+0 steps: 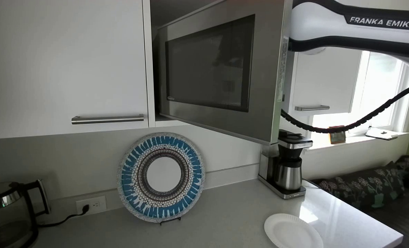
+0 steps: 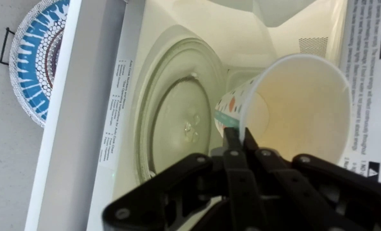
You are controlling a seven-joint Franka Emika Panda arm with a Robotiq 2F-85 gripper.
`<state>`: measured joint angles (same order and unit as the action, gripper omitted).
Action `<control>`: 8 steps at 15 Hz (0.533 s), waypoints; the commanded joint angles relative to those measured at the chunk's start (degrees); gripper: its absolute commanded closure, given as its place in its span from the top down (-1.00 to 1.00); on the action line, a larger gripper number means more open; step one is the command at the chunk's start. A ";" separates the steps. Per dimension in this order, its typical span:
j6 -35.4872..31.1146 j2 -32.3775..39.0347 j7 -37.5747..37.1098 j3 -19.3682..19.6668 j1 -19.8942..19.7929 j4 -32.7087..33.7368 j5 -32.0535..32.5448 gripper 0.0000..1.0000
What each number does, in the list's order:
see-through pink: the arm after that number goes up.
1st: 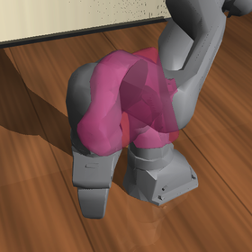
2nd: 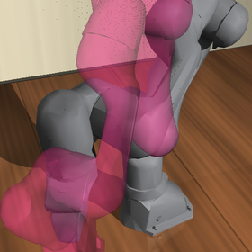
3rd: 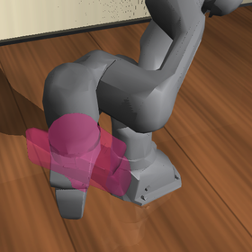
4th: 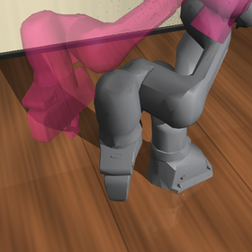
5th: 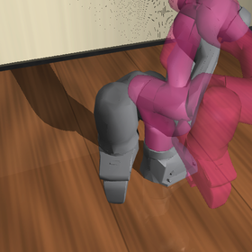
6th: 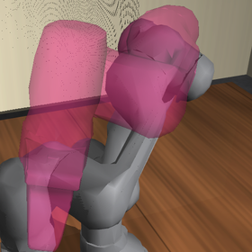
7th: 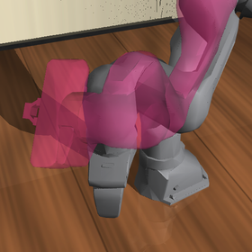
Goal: Put the cup in the microwave upright
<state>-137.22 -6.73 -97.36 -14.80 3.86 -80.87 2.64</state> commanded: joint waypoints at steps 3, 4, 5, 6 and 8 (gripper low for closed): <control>2.46 1.42 -7.90 1.86 1.23 2.09 -5.23 -0.98; 2.75 1.36 -9.16 1.90 1.30 2.19 -5.99 -0.98; 2.75 1.21 -10.39 1.95 1.39 2.16 -6.87 -0.98; 2.74 0.72 -10.93 1.06 0.49 1.78 -8.40 -0.98; 3.87 0.02 -10.69 0.91 0.34 1.51 -7.90 -0.98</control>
<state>-135.66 -6.26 -106.67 -13.98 4.15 -80.31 -4.08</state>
